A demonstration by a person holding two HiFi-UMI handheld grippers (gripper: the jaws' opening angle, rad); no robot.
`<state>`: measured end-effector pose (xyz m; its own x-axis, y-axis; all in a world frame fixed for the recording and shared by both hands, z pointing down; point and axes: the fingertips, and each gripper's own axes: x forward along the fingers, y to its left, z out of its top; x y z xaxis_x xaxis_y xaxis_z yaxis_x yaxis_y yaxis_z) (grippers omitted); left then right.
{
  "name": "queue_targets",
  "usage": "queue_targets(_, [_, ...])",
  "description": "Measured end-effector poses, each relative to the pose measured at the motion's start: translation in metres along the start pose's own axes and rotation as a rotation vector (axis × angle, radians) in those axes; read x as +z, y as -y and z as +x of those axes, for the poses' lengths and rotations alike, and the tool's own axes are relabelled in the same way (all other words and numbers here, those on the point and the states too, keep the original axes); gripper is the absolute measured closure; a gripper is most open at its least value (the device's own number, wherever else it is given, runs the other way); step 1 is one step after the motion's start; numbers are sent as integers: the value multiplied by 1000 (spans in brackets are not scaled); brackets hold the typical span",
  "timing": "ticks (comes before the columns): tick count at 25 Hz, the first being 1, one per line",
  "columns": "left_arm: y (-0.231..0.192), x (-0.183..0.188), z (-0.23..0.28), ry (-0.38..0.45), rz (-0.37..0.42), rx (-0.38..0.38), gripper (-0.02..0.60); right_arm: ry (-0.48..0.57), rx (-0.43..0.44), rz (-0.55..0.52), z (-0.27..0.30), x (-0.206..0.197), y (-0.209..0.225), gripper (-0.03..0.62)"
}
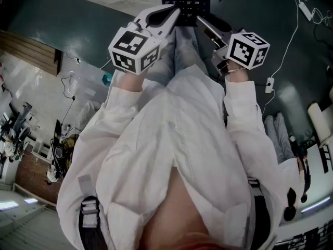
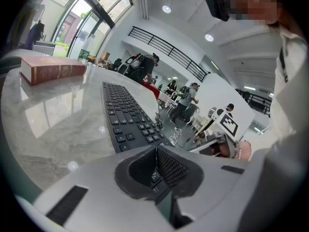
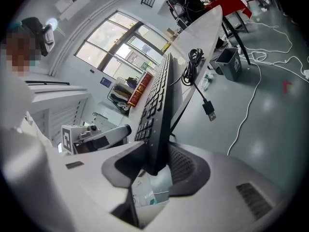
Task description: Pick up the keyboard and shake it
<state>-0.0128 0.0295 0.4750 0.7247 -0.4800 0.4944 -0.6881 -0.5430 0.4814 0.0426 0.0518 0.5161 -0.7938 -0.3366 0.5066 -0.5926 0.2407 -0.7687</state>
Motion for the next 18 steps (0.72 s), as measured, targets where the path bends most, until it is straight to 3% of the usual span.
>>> queue_targets(8, [-6, 1, 1, -9, -4, -3, 568, -9, 8, 22, 0, -1, 2, 437])
queue_targets(18, [-8, 3, 3, -14, 1, -9, 568, 93, 40, 61, 0, -1, 2, 436])
